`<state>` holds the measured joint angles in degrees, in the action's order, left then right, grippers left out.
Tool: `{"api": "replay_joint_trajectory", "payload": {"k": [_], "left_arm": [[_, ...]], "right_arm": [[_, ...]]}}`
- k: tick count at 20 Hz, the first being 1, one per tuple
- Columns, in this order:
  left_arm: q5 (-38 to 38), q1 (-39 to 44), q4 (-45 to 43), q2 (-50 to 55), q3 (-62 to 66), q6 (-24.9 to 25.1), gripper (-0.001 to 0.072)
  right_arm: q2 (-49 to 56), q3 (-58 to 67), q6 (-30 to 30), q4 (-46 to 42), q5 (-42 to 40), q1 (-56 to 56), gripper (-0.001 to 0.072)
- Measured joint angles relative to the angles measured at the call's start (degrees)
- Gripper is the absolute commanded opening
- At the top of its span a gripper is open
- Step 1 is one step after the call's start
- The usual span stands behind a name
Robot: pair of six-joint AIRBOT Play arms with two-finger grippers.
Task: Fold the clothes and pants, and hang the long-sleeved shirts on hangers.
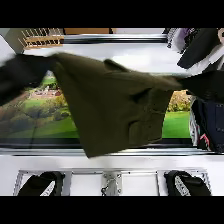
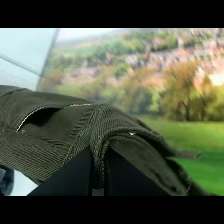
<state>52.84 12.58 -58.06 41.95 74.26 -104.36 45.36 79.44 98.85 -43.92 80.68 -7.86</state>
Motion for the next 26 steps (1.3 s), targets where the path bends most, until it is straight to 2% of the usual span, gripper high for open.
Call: {"api": "replay_joint_trajectory", "payload": {"k": [3, 6, 9, 12, 15, 18, 23, 26], "left_arm": [[-3.0, -0.1, -2.7, 11.5, -3.7, -0.6, 0.0025], [-3.6, -0.1, -4.0, 26.8, 0.0, 1.5, 0.0025], [-0.4, -0.3, -4.6, 40.2, 8.5, 2.8, 0.0025], [3.7, -0.4, -4.7, 46.4, 13.9, 3.3, 0.0025], [5.6, 0.0, -4.9, 45.3, 11.7, 4.0, 0.0025], [5.4, 1.0, -5.0, 40.1, 2.9, 4.4, 0.0025], [2.8, 3.8, -5.2, 30.9, -15.5, 5.5, 0.0025], [-0.2, 5.2, -5.2, 28.0, -24.1, 5.9, 0.0025]], "right_arm": [[9.1, -4.3, 0.5, -6.6, -2.4, 4.6, 0.0042], [21.3, -5.2, -0.7, -11.2, -8.2, 7.2, 0.0042], [31.6, -1.8, -3.1, -13.4, -11.9, 7.4, 0.0043], [35.8, 0.7, -4.8, -14.5, -13.0, 6.8, 0.0043], [35.9, 0.7, -5.7, -18.3, -10.1, 7.2, 0.0043], [33.3, -3.3, -6.1, -23.2, -7.5, 8.7, 0.0043], [27.4, -16.3, -6.1, -26.7, -6.0, 10.9, 0.0044], [25.4, -24.2, -6.1, -27.1, -7.8, 12.5, 0.0044]]}}
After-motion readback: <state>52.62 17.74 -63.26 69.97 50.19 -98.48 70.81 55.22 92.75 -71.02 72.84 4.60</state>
